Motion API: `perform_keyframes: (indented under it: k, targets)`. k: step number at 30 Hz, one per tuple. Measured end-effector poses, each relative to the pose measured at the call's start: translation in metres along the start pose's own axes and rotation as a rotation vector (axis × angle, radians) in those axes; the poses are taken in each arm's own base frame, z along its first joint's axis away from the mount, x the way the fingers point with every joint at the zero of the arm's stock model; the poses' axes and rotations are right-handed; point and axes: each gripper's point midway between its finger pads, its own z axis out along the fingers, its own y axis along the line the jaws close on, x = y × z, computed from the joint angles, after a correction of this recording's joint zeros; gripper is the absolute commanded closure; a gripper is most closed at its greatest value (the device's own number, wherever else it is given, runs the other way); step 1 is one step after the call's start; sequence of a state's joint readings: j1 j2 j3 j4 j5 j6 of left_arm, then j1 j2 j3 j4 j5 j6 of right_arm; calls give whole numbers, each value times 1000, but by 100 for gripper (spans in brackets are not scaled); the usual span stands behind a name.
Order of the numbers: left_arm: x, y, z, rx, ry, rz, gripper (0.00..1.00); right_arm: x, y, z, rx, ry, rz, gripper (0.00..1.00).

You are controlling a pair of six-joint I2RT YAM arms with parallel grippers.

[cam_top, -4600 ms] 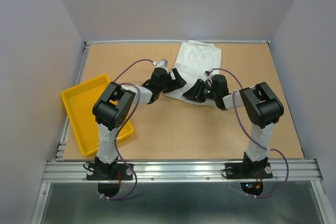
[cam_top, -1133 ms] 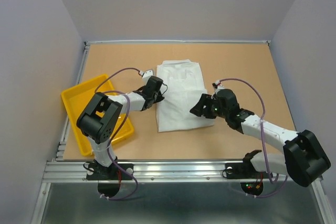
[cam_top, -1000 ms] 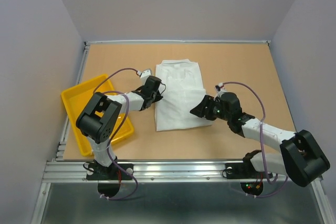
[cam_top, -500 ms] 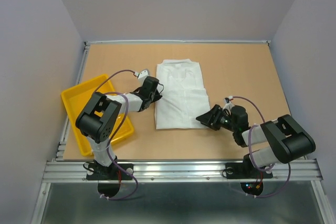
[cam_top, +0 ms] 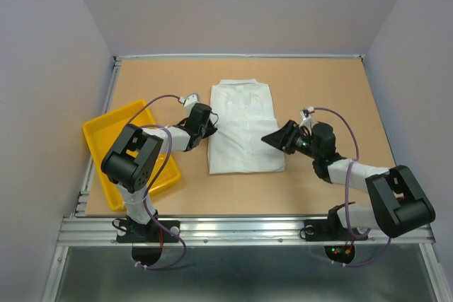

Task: Fold and stack the long sleeve shirts
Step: Fold the shirt

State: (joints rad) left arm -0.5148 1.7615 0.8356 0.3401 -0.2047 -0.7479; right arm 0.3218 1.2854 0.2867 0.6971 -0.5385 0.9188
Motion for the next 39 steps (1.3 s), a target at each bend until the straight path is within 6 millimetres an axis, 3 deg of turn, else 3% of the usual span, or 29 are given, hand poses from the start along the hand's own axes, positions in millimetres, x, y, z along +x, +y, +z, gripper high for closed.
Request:
perform_keyframes:
  k: [4,6,11,15,18,23,27,29,32,33,34,37,39]
  targets:
    - [0,0,0,5,-1,-1,74,-39,24,27,-37,-37,-60,37]
    - [0,0,0,6,1,-1,74,-55,27,43,-39,-43,-71,37]
    - [0,0,0,9,3,-3,73,-66,6,74,0,-37,-67,37]
    - [0,0,0,10,5,-4,74,-64,-32,99,48,-19,-33,37]
    - [1,1,0,14,2,-7,74,-61,-69,104,94,-17,33,37]
    - [1,1,0,25,-6,-12,74,-91,-84,95,51,-92,51,37]
    - [1,2,-1,35,-8,-16,73,-114,-98,75,57,-143,67,37]
    - [1,2,-1,36,-7,-17,73,-121,-94,65,54,-158,65,37]
    - [0,3,-5,30,-2,-12,68,-128,-68,55,7,-166,33,37]
    - [1,4,-6,25,2,-9,63,-129,-59,52,-8,-168,23,37]
    - [1,7,-10,18,7,-4,51,-133,-43,46,-35,-175,0,37]
    - [-1,13,-25,-9,26,11,30,-133,-4,27,-98,-186,-55,37]
    - [-11,8,-37,6,9,12,23,-129,8,18,-113,-181,-70,37]
